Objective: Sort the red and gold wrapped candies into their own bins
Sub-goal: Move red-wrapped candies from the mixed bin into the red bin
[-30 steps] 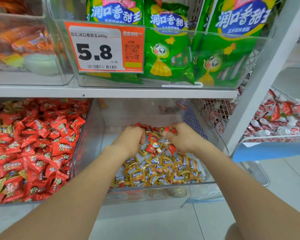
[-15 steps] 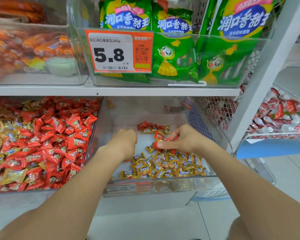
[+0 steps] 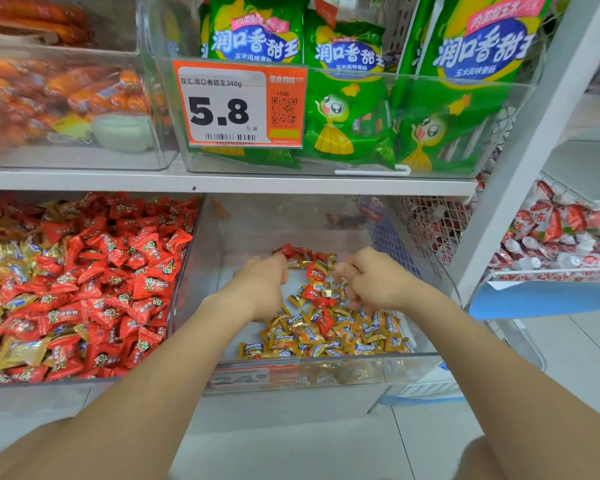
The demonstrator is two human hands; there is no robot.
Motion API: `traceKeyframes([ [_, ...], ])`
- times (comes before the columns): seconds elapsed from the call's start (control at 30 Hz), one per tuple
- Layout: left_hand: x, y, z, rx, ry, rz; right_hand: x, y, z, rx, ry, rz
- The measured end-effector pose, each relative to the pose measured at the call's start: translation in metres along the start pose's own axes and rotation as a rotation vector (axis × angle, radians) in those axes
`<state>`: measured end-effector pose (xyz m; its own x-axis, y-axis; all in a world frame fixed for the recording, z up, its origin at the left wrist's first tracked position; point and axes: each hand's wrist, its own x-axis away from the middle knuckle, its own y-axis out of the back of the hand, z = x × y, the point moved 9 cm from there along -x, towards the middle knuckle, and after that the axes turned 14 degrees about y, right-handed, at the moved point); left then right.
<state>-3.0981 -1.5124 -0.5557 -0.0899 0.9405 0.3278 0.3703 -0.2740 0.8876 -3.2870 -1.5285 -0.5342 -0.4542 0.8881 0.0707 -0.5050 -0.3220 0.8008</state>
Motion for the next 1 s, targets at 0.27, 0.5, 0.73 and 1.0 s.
traceKeyframes([
  [0.27, -0.004, 0.000, -0.036, 0.143, -0.220, -0.012, 0.003, -0.014, 0.015, 0.188, 0.158, 0.130],
  [0.5, -0.010, -0.015, -0.047, 0.040, -0.310, -0.032, -0.001, -0.031, 0.016, 0.233, 0.216, 0.203],
  [0.73, -0.018, -0.023, -0.046, -0.111, -0.305, -0.025, -0.002, -0.024, 0.013, 0.247, 0.164, 0.144],
  [1.0, 0.013, 0.022, -0.048, 0.159, -0.225, -0.115, 0.010, 0.013, 0.008, 0.017, -0.023, -0.077],
])
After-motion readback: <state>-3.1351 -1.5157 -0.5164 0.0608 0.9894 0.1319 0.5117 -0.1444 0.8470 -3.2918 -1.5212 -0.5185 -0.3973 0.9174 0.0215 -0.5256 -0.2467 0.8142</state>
